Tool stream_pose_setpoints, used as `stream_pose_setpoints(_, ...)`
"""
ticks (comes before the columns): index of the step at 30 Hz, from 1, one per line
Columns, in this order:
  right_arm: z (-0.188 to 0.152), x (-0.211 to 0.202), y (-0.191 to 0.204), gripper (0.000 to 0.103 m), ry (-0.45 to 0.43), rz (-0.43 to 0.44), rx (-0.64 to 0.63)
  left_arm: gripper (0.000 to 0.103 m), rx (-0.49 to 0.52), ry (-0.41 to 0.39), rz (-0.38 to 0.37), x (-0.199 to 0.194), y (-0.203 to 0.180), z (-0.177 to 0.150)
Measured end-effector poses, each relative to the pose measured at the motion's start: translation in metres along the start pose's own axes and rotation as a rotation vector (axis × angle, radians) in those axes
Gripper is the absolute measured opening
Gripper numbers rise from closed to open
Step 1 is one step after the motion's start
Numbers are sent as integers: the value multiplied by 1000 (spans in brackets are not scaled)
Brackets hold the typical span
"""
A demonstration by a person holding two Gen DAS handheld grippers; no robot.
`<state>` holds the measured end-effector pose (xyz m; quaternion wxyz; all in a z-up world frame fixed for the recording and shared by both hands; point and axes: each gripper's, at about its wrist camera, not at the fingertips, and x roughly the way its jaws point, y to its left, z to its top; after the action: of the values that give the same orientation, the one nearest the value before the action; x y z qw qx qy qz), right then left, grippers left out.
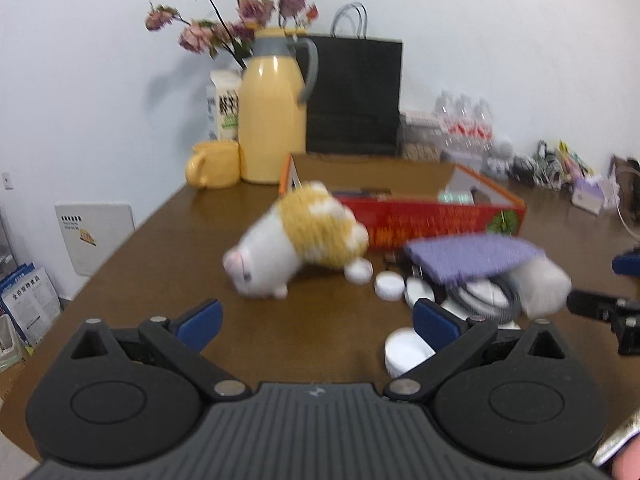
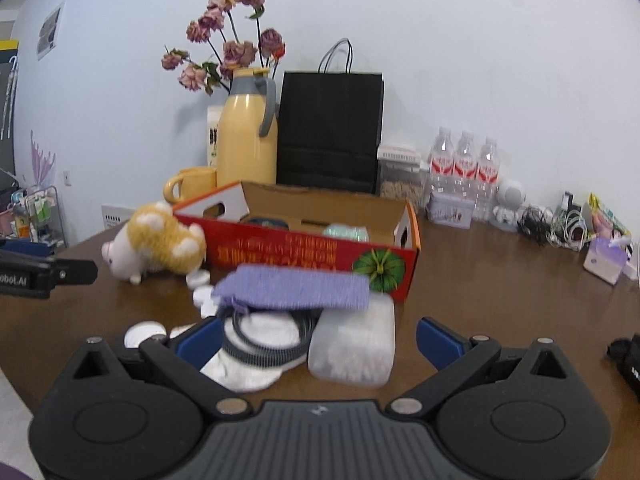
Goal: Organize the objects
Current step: 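Move both open tools back over the table items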
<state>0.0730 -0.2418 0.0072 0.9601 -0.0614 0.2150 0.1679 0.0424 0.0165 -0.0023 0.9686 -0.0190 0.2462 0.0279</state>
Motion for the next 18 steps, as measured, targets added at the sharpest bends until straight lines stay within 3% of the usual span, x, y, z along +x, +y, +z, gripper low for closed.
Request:
stream_pose_setpoints(7, -18, -2, -2, 103, 38, -5, 14, 103, 21, 89, -35, 16, -9, -21)
stream_pose_setpoints(17, -23, 1, -9, 103, 54, -13, 32, 103, 78, 102, -84, 36, -32, -28)
stream_pose_setpoints(18, -23, 2, -9, 103, 55, -13, 34, 98, 85, 101, -88, 38, -34, -27)
